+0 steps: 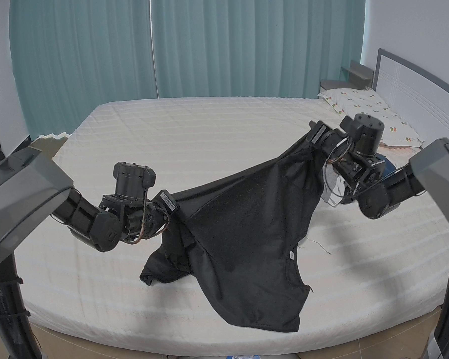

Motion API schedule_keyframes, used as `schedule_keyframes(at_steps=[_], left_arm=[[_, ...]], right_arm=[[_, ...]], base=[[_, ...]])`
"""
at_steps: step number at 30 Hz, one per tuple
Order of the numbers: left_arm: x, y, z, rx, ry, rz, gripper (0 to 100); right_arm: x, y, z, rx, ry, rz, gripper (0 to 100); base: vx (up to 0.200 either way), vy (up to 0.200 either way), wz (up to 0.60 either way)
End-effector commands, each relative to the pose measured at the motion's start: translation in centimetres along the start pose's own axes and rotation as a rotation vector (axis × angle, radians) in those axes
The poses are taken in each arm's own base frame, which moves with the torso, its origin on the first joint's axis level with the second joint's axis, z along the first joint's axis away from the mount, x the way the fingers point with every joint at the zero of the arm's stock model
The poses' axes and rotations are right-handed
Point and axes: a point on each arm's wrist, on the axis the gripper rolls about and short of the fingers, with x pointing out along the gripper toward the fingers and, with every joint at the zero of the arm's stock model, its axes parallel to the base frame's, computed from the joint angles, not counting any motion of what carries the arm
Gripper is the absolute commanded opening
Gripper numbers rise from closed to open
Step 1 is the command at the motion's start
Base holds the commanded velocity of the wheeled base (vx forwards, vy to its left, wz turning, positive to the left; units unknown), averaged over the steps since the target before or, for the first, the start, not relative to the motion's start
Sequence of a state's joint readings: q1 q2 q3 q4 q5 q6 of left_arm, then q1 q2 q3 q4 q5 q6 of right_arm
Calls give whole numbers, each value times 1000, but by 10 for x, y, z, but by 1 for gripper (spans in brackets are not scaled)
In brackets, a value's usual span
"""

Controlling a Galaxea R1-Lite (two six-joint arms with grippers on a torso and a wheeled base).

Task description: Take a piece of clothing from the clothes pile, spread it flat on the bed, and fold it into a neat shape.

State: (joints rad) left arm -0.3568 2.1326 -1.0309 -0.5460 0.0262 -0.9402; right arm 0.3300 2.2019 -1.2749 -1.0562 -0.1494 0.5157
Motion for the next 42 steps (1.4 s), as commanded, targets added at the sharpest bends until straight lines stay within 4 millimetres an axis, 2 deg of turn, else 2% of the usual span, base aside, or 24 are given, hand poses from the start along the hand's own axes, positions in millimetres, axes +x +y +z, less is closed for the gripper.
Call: schedule_keyframes(at_steps=[1, 5, 10, 11, 12, 13, 17, 20, 22, 27, 30, 33, 36, 37, 38, 42], left_arm=[[44, 24, -15, -2, 43, 71, 0], [52, 28, -14, -12, 39, 74, 0], [63, 30, -13, -33, 25, 76, 0], [66, 30, -13, -50, 22, 76, 100], [68, 29, -13, -64, 18, 71, 100], [72, 29, -13, -76, 17, 70, 100], [85, 32, -11, -115, -4, 74, 100], [87, 37, -1, -131, -51, 97, 100], [87, 40, 5, -139, -73, 106, 100], [85, 53, 29, -167, -135, 130, 100], [81, 62, 42, -175, -162, 154, 100], [75, 68, 48, -161, -145, 191, 100], [69, 72, 43, -99, -28, 260, 100], [69, 72, 43, -99, -28, 260, 100], [58, 73, 40, -43, 76, 312, 100], [35, 54, 50, -51, 195, 230, 100]], right_arm=[[18, -35, -76, -34, 91, -94, 0], [20, -53, -107, -50, 122, -159, 0], [25, -60, -124, -49, 117, -158, 0], [25, -59, -127, -50, 131, -158, 0], [24, -58, -130, -54, 143, -158, 0], [22, -58, -133, -58, 155, -161, 100], [20, -62, -156, -67, 209, -159, 100], [17, -70, -162, -77, 235, -180, 100], [18, -74, -160, -77, 235, -192, 100], [13, -89, -131, -72, 218, -242, 100], [-7, -93, -118, -51, 291, -220, 100], [-32, -95, -115, -26, 394, -201, 100], [-60, -97, -119, -15, 520, -188, 100], [-60, -97, -119, -15, 520, -188, 100], [-79, -99, -121, -2, 600, -174, 100], [-102, -104, -127, 15, 696, -170, 100]], base=[[0, 0, 0], [0, 0, 0], [0, 0, 0], [0, 0, 0], [0, 0, 0], [0, 0, 0], [0, 0, 0], [0, 0, 0], [0, 0, 0], [0, 0, 0], [0, 0, 0], [0, 0, 0], [0, 0, 0], [0, 0, 0], [0, 0, 0], [0, 0, 0]])
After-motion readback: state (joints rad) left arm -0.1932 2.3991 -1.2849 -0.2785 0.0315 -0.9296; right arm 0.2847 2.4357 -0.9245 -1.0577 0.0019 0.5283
